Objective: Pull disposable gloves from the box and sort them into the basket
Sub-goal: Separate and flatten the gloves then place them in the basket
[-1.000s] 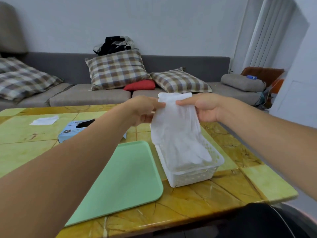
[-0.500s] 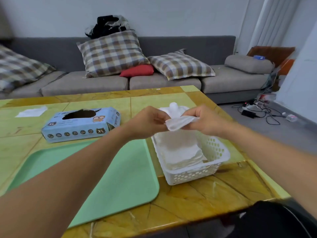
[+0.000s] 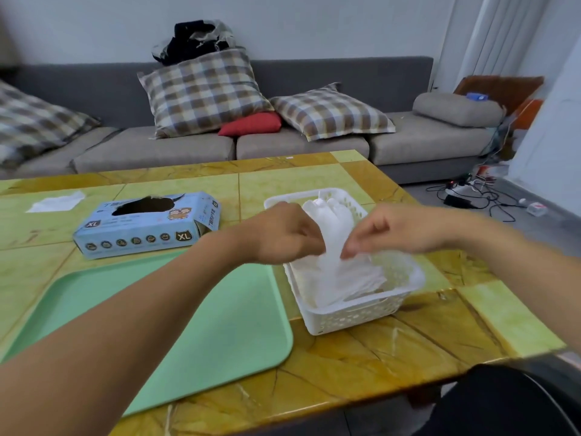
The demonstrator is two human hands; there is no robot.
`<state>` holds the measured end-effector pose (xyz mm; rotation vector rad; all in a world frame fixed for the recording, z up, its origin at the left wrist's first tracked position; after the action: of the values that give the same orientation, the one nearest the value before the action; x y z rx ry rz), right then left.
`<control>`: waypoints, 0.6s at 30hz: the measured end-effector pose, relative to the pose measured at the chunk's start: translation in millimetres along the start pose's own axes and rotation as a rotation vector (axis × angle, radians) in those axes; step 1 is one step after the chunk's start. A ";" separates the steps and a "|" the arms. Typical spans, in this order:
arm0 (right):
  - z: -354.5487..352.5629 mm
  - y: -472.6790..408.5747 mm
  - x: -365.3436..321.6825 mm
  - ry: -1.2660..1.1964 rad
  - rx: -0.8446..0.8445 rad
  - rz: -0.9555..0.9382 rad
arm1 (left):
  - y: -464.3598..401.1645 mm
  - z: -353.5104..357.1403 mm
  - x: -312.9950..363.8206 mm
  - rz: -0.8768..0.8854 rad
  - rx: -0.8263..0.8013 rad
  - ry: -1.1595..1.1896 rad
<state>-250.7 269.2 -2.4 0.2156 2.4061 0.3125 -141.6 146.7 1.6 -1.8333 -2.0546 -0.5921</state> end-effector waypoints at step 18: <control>15.4 -118.1 43.8 0.722 -0.220 0.457 | -71.3 34.7 -25.3 -0.500 -0.258 -0.481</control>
<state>-281.6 169.0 -74.0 0.6448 2.9696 1.0014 -208.1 136.2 -47.4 -1.7145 -2.9249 -0.6015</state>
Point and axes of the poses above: each hand's wrist, its own y-axis away from the middle knuckle, its own z-axis out of the palm, x = y × z, the point moved 6 cm from there along -y, towards the middle knuckle, and after that the axes turned 6 degrees about -x, right-handed, at the moved point
